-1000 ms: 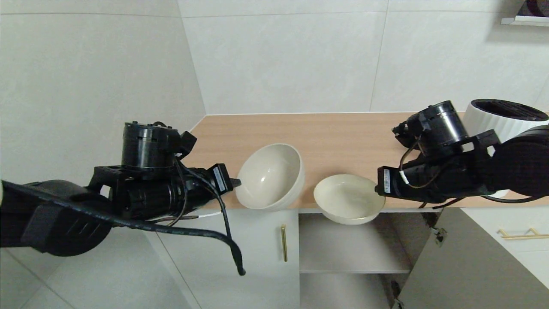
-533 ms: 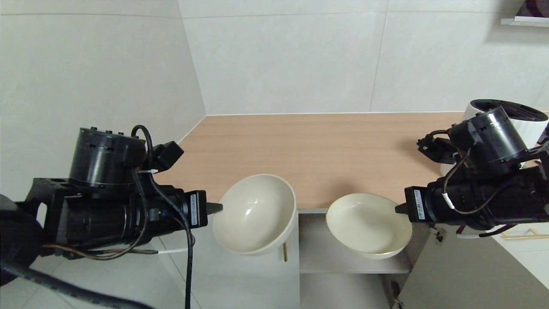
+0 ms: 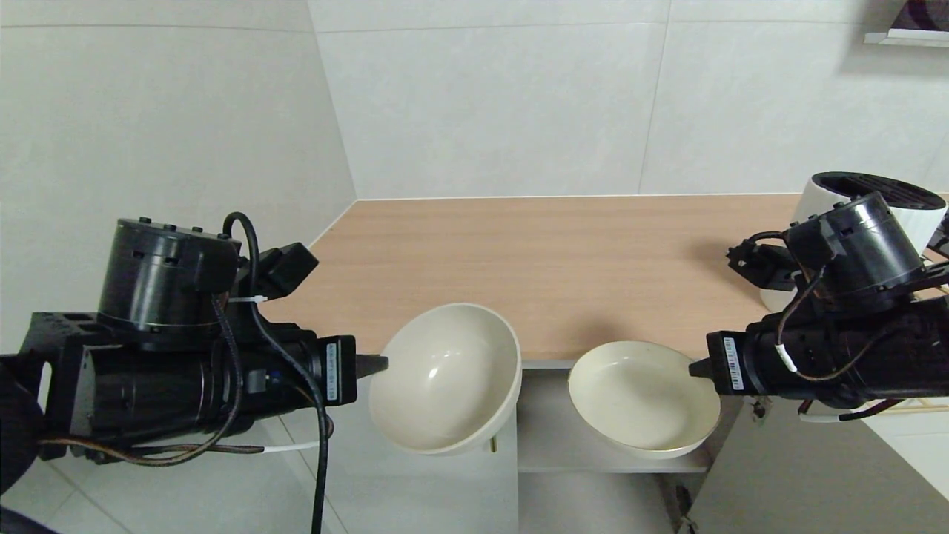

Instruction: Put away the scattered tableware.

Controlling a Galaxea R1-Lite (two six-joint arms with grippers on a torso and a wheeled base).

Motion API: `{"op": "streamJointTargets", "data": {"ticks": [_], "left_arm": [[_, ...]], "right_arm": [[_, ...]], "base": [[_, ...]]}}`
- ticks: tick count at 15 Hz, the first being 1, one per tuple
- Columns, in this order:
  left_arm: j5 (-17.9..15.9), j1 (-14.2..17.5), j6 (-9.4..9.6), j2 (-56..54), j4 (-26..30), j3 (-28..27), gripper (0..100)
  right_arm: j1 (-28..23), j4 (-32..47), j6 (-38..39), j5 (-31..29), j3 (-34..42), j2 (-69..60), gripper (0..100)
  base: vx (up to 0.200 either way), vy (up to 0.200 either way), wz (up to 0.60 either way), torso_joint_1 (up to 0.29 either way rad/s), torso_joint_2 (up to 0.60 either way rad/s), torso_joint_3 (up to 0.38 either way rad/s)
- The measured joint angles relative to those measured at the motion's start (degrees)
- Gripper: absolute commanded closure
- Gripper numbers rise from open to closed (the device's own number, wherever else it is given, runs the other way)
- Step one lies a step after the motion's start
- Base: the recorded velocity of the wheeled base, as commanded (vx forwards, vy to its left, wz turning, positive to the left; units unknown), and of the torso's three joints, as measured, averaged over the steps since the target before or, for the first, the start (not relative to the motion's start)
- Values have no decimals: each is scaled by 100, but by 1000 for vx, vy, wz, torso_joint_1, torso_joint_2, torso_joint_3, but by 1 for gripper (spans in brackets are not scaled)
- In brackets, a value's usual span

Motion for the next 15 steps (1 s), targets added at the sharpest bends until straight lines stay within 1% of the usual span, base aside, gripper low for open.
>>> {"op": "streamJointTargets", "data": {"ticks": [3,5,15], "left_arm": [[0,2,-1,26,-5,0,100],[-2,2,-1,41,-13,0,100],[-11,2,0,87,-13,0,100]], "right_arm": [[-4,0,0,-10,1,2,100],[-6,-5,0,-10,1,4,100],[-9,-49,-2,-29,1,80,100]], "base": [[0,0,0,0,0,0],[0,0,0,-120,271,161],[0,0,0,-180,462,276]]}}
